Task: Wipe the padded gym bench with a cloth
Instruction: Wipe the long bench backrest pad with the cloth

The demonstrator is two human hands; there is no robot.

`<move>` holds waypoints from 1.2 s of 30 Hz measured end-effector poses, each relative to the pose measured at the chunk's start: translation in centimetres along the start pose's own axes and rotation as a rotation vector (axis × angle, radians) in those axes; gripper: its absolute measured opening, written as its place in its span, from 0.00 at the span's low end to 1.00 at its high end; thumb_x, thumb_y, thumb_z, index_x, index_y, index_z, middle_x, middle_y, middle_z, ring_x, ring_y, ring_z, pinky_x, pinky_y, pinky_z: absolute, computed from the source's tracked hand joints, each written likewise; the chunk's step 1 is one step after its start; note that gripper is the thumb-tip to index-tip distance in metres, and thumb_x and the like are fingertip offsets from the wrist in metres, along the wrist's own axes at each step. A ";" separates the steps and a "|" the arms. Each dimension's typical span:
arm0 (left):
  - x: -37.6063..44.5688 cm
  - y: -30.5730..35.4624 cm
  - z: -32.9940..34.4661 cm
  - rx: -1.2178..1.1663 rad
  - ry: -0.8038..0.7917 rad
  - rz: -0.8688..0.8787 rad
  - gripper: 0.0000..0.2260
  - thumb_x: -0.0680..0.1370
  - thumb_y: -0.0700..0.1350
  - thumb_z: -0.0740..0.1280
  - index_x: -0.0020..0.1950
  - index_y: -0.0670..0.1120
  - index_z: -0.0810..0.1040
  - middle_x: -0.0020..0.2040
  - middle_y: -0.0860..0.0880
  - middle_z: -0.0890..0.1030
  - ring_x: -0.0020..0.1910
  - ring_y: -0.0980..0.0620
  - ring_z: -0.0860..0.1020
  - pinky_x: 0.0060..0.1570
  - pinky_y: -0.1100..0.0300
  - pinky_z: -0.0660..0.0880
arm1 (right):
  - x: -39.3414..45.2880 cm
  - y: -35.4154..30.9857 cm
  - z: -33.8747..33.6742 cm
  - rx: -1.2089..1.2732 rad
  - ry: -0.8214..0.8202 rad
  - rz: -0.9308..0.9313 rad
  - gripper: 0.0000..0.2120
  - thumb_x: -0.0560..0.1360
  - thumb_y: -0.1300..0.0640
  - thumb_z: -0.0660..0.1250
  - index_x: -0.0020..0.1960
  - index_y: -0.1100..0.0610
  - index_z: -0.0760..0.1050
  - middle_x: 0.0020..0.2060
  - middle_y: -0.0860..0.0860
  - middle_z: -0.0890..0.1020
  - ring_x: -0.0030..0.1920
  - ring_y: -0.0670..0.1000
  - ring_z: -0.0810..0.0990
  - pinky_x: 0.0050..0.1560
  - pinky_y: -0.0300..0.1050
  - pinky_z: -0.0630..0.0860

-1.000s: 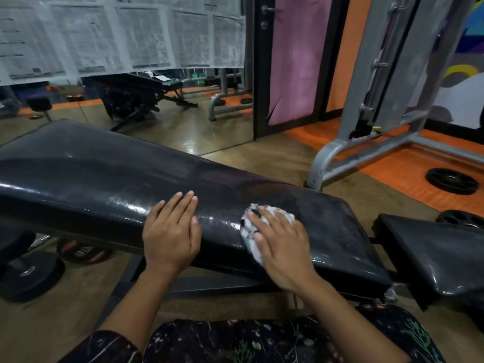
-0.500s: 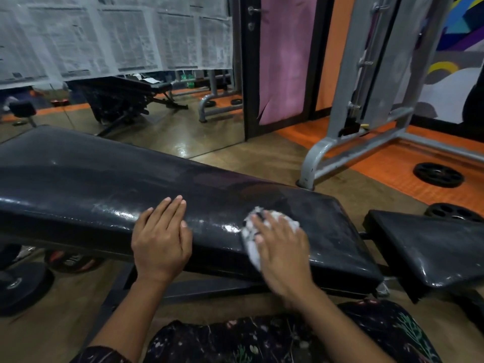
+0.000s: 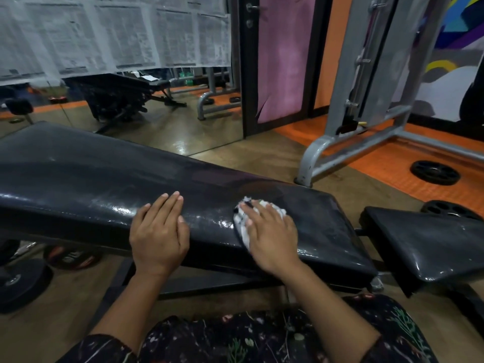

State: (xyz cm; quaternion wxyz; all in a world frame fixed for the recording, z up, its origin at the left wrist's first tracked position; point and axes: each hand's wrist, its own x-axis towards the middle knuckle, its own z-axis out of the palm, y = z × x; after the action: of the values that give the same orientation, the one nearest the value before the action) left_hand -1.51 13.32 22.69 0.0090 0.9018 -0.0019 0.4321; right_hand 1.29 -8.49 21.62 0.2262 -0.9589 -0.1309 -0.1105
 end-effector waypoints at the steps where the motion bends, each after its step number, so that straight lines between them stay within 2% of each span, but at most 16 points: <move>1: 0.0 0.1 -0.1 -0.001 -0.007 -0.005 0.20 0.78 0.46 0.54 0.62 0.41 0.78 0.62 0.46 0.79 0.65 0.49 0.75 0.65 0.51 0.65 | 1.4 -0.1 0.0 0.014 -0.018 0.045 0.24 0.79 0.44 0.41 0.72 0.39 0.61 0.74 0.42 0.64 0.75 0.51 0.58 0.71 0.58 0.55; 3: 0.2 0.2 -0.1 -0.004 -0.011 -0.013 0.20 0.78 0.46 0.54 0.62 0.41 0.79 0.62 0.46 0.79 0.64 0.49 0.75 0.65 0.51 0.65 | 3.6 -1.7 0.1 0.024 -0.033 0.066 0.22 0.80 0.45 0.44 0.72 0.39 0.62 0.75 0.42 0.62 0.74 0.53 0.59 0.71 0.61 0.55; 6: 0.2 0.2 0.0 -0.006 -0.008 -0.014 0.20 0.78 0.46 0.55 0.62 0.40 0.78 0.62 0.46 0.79 0.64 0.48 0.76 0.64 0.51 0.66 | 2.8 -5.4 0.8 0.032 -0.049 -0.114 0.29 0.75 0.45 0.39 0.74 0.42 0.60 0.76 0.44 0.60 0.75 0.56 0.56 0.71 0.65 0.51; 8: 0.1 0.1 0.1 -0.005 -0.002 0.001 0.20 0.78 0.46 0.54 0.62 0.40 0.78 0.62 0.45 0.79 0.64 0.48 0.76 0.63 0.51 0.66 | -0.2 -6.5 0.9 0.064 -0.069 -0.240 0.26 0.78 0.46 0.42 0.76 0.42 0.56 0.77 0.44 0.58 0.77 0.55 0.52 0.73 0.63 0.46; 10: 0.1 -0.1 0.2 -0.005 0.014 0.020 0.19 0.78 0.46 0.54 0.62 0.40 0.78 0.62 0.45 0.79 0.64 0.48 0.76 0.63 0.50 0.66 | -2.3 -4.8 0.8 0.069 -0.028 -0.287 0.23 0.80 0.47 0.46 0.75 0.39 0.55 0.77 0.43 0.58 0.78 0.53 0.51 0.74 0.59 0.44; 12: 0.1 -0.1 0.3 -0.013 0.031 0.016 0.19 0.78 0.46 0.54 0.62 0.40 0.78 0.62 0.45 0.79 0.64 0.48 0.76 0.64 0.50 0.66 | -3.0 -1.4 0.6 0.012 0.042 -0.209 0.22 0.80 0.46 0.46 0.74 0.37 0.57 0.75 0.41 0.61 0.77 0.50 0.55 0.73 0.56 0.48; 16: 0.0 0.1 0.5 -0.017 0.052 -0.003 0.19 0.78 0.46 0.54 0.62 0.40 0.78 0.62 0.46 0.79 0.64 0.48 0.76 0.64 0.50 0.66 | 0.1 2.1 -0.2 -0.018 0.032 0.096 0.27 0.76 0.42 0.38 0.71 0.37 0.61 0.74 0.39 0.63 0.74 0.49 0.59 0.71 0.57 0.55; 18: 0.1 0.1 0.6 -0.015 0.056 -0.003 0.20 0.78 0.45 0.54 0.62 0.40 0.79 0.62 0.46 0.79 0.63 0.48 0.76 0.63 0.49 0.66 | 2.2 -0.6 0.0 -0.005 0.030 0.062 0.24 0.77 0.42 0.41 0.70 0.38 0.63 0.73 0.39 0.63 0.73 0.50 0.60 0.69 0.61 0.56; 21: 0.0 0.0 0.6 -0.001 0.062 0.014 0.20 0.78 0.45 0.54 0.61 0.39 0.79 0.61 0.45 0.79 0.63 0.47 0.77 0.62 0.49 0.67 | 1.9 -6.4 1.1 0.075 -0.022 -0.135 0.22 0.80 0.45 0.46 0.73 0.42 0.61 0.75 0.43 0.61 0.75 0.55 0.56 0.71 0.66 0.49; 23: 0.0 -0.2 0.5 0.002 0.056 0.037 0.20 0.78 0.46 0.54 0.61 0.39 0.79 0.61 0.44 0.79 0.63 0.46 0.77 0.62 0.48 0.67 | -0.3 -8.1 1.1 0.136 -0.066 -0.217 0.22 0.81 0.47 0.48 0.75 0.43 0.57 0.77 0.44 0.57 0.77 0.56 0.50 0.73 0.64 0.42; 25: -0.1 -0.3 0.5 -0.004 0.056 0.045 0.20 0.79 0.45 0.54 0.62 0.39 0.78 0.62 0.44 0.79 0.63 0.46 0.76 0.62 0.48 0.67 | -2.1 -6.7 1.0 0.115 -0.022 -0.269 0.23 0.80 0.47 0.46 0.75 0.41 0.56 0.77 0.44 0.58 0.78 0.54 0.51 0.74 0.60 0.44; 28: -0.2 -0.2 0.4 -0.009 0.062 0.022 0.19 0.78 0.45 0.54 0.62 0.39 0.79 0.62 0.45 0.79 0.63 0.47 0.76 0.63 0.49 0.67 | -1.9 -2.0 0.7 0.028 0.038 -0.149 0.24 0.79 0.46 0.44 0.73 0.39 0.60 0.75 0.42 0.63 0.76 0.52 0.58 0.72 0.57 0.54; 30: -0.1 0.0 0.4 -0.014 0.058 0.010 0.19 0.78 0.45 0.54 0.61 0.39 0.79 0.62 0.45 0.79 0.63 0.48 0.76 0.64 0.50 0.66 | 0.7 0.0 0.3 0.010 -0.003 0.014 0.23 0.79 0.46 0.44 0.73 0.39 0.61 0.75 0.42 0.63 0.75 0.52 0.59 0.71 0.57 0.55; 32: 0.0 0.1 0.4 -0.020 0.052 0.006 0.20 0.78 0.45 0.54 0.61 0.39 0.79 0.61 0.45 0.79 0.63 0.47 0.76 0.64 0.50 0.66 | 4.3 -0.5 0.3 0.020 -0.037 0.095 0.22 0.79 0.45 0.46 0.73 0.40 0.61 0.75 0.41 0.62 0.74 0.52 0.59 0.70 0.58 0.56; 34: 0.1 0.1 0.4 -0.017 0.054 0.007 0.19 0.78 0.45 0.54 0.61 0.39 0.79 0.61 0.45 0.79 0.63 0.47 0.76 0.63 0.49 0.67 | 6.3 -2.7 0.6 0.049 -0.073 0.040 0.22 0.79 0.43 0.48 0.73 0.40 0.60 0.75 0.40 0.60 0.75 0.52 0.58 0.71 0.62 0.54; 36: 0.1 0.1 0.5 -0.014 0.059 0.011 0.19 0.78 0.45 0.55 0.61 0.39 0.79 0.61 0.44 0.79 0.63 0.47 0.77 0.63 0.49 0.67 | 5.6 -4.8 1.2 0.069 -0.081 -0.101 0.22 0.79 0.43 0.49 0.73 0.40 0.59 0.76 0.42 0.59 0.76 0.54 0.55 0.72 0.64 0.51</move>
State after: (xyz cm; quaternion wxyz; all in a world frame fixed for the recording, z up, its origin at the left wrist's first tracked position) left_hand -1.11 13.19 22.44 0.0129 0.8885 -0.0094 0.4585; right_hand 5.32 -2.62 24.06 0.2478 -0.9464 -0.1918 -0.0784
